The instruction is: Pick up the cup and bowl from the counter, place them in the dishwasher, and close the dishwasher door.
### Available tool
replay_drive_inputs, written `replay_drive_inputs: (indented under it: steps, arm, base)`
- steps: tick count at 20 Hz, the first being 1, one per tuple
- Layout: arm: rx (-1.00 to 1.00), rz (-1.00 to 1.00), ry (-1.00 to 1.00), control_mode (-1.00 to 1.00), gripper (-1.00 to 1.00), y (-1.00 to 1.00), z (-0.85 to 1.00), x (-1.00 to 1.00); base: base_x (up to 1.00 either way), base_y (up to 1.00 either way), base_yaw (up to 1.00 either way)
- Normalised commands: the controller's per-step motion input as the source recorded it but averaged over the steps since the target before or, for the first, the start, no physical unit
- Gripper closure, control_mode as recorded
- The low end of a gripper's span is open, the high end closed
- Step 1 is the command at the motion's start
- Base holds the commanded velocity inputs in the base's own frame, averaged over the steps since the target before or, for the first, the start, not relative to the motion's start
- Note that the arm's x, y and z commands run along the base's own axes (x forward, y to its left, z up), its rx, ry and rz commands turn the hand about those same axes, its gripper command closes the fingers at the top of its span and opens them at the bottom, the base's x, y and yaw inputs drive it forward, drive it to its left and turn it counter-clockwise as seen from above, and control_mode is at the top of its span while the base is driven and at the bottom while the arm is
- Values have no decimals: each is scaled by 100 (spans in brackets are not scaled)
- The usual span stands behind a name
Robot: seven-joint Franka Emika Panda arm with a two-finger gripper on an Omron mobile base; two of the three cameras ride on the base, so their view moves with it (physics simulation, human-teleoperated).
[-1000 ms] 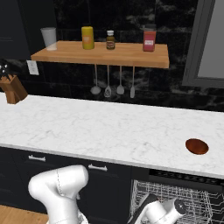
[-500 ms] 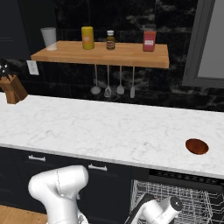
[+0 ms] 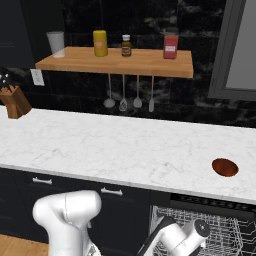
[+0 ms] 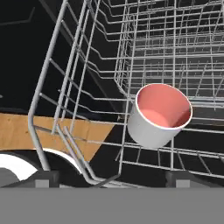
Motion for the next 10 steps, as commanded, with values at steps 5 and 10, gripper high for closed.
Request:
replay_drive_inputs:
  steps: [5, 10]
  arm:
    - [0, -17, 0, -100, -100, 5, 98, -58]
    - [-1, -15, 0, -100, -100, 0, 100, -79]
  base:
    - [0, 0, 0]
    - [0, 0, 0]
